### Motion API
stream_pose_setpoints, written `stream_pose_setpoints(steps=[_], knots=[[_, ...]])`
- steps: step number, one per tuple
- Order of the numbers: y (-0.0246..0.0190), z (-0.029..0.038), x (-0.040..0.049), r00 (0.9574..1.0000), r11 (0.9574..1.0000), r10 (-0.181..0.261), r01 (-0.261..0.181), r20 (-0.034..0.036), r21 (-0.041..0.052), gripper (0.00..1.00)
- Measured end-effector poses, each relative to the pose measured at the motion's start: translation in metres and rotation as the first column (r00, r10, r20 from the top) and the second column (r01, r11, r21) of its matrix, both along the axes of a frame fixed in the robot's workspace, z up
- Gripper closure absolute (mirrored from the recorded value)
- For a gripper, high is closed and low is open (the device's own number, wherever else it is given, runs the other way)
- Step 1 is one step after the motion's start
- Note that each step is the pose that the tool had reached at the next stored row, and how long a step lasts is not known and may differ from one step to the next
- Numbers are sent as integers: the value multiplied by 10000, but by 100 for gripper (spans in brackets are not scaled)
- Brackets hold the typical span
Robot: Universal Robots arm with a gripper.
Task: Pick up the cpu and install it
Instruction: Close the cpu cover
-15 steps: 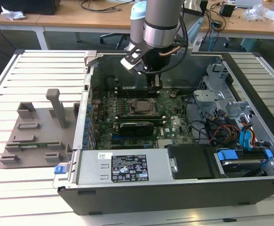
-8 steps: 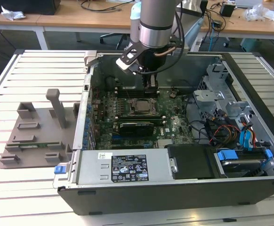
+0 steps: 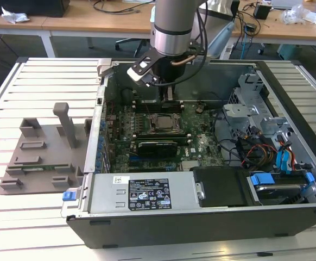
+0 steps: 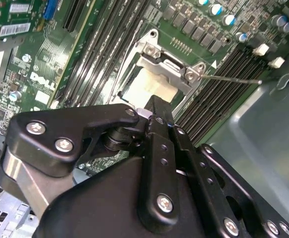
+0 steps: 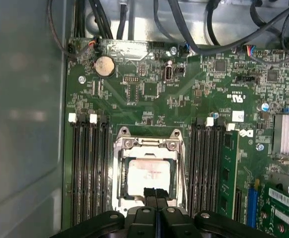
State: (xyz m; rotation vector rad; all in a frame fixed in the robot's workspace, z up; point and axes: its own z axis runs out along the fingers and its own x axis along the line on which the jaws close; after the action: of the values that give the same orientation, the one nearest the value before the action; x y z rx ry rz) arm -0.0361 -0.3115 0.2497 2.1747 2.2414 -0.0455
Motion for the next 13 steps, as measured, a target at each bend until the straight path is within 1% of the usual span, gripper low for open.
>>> stream_pose_setpoints(steps=[9,13], knots=[[0,-7,-92,10000,10000,0,0,0,0,89],[0,-12,-148,10000,10000,-1,1,1,0,89]])
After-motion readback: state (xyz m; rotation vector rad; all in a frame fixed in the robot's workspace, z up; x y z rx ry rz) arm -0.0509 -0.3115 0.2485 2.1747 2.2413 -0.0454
